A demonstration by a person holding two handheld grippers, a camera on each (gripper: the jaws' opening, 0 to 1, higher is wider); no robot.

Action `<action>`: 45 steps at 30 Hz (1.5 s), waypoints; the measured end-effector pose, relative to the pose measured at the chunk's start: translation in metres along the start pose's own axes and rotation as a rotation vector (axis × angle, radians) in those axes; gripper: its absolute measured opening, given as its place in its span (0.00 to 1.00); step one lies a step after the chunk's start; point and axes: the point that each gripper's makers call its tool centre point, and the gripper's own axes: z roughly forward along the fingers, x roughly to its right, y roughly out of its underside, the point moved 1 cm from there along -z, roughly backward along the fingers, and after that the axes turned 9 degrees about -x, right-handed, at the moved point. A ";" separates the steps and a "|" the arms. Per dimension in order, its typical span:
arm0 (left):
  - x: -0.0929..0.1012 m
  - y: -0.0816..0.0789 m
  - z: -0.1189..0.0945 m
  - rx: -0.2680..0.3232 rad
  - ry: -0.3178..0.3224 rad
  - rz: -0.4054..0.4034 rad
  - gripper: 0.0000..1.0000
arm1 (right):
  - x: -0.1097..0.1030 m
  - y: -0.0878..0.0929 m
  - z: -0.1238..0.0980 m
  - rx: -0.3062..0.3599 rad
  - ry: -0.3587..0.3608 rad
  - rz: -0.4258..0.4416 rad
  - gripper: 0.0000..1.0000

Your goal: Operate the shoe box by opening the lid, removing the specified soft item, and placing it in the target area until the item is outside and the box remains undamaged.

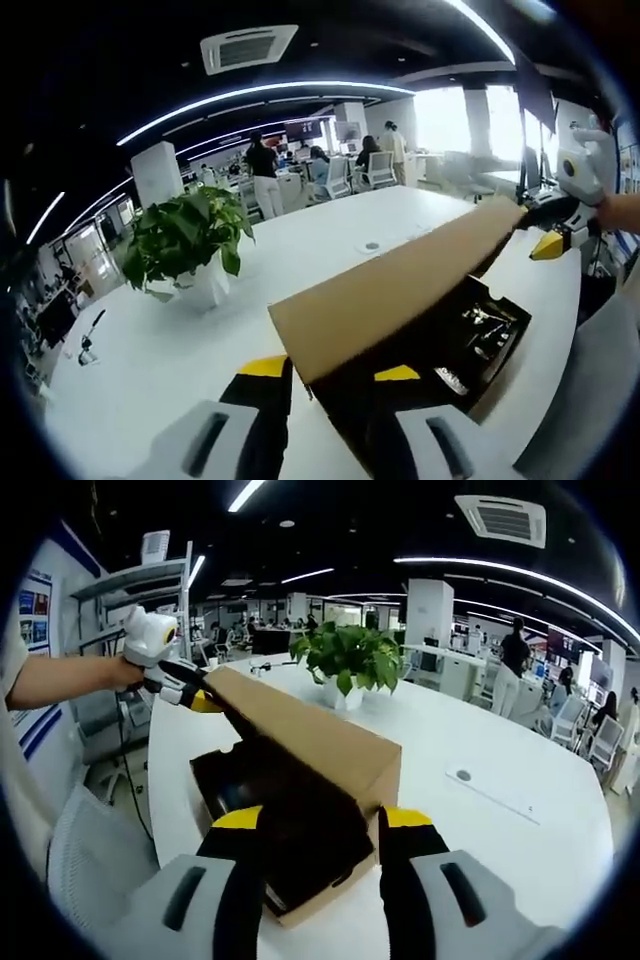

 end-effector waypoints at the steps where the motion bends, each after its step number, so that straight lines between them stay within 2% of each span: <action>1: -0.002 -0.001 0.001 0.003 -0.005 0.000 0.27 | 0.001 -0.001 0.001 0.001 0.001 0.000 0.41; 12: -0.016 -0.013 0.009 0.022 -0.035 -0.004 0.19 | 0.014 -0.011 0.007 0.007 0.021 -0.008 0.40; 20: -0.030 -0.020 0.015 0.025 -0.077 -0.015 0.08 | 0.024 -0.018 0.011 0.016 0.033 -0.003 0.38; 22: -0.033 -0.021 0.015 0.024 -0.088 -0.023 0.05 | 0.027 -0.018 0.011 0.017 0.047 -0.008 0.35; 37: -0.044 -0.028 0.025 0.025 -0.095 -0.071 0.03 | 0.046 -0.023 0.015 0.049 0.082 0.038 0.22; 43: -0.045 -0.031 0.028 0.025 -0.097 -0.084 0.03 | 0.049 -0.015 0.017 0.043 0.076 0.093 0.22; 45: -0.046 -0.032 0.029 0.025 -0.097 -0.086 0.03 | 0.049 -0.010 0.019 0.035 0.086 0.085 0.21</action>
